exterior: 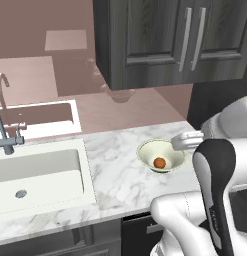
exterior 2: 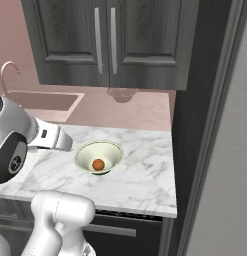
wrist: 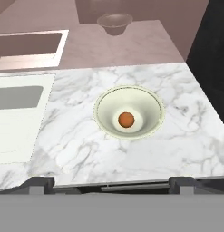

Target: Take the tangerine, steak, and orange from the freezer and place them in the bowl on the counter.

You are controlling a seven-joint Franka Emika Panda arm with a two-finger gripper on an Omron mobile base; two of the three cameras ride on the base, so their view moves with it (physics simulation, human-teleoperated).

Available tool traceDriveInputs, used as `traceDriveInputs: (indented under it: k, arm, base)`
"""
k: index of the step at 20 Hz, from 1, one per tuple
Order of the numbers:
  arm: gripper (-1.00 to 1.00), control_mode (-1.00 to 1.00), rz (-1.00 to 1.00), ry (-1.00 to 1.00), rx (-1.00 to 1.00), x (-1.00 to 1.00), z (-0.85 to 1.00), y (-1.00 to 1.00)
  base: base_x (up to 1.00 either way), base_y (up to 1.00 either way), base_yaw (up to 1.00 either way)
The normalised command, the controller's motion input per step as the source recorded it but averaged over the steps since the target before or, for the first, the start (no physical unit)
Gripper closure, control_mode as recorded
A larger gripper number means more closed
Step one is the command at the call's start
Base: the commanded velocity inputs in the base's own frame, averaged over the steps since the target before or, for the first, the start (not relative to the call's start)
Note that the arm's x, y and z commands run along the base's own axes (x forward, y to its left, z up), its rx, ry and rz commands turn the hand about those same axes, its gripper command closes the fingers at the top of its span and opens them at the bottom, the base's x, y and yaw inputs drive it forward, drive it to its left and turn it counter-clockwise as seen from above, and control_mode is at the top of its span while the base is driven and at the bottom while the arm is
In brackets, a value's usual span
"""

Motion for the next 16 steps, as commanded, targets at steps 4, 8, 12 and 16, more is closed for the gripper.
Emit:
traceDriveInputs:
  k: [4,8,12,16]
  arm:
    - [-1.00,-1.00,0.00,0.00,0.00,-0.21,0.31,0.07]
    - [-1.00,-1.00,0.00,0.00,0.00,-0.02,0.37,0.00]
    - [-1.00,-1.00,0.00,0.00,0.00,-0.04,0.22,-0.01]
    - [-1.00,-1.00,0.00,0.00,0.00,-0.25,0.11,0.00]
  base:
    - [0.00,0.00,0.00]
    - [0.00,0.00,0.00]
    - [0.00,0.00,0.00]
    - [0.00,0.00,0.00]
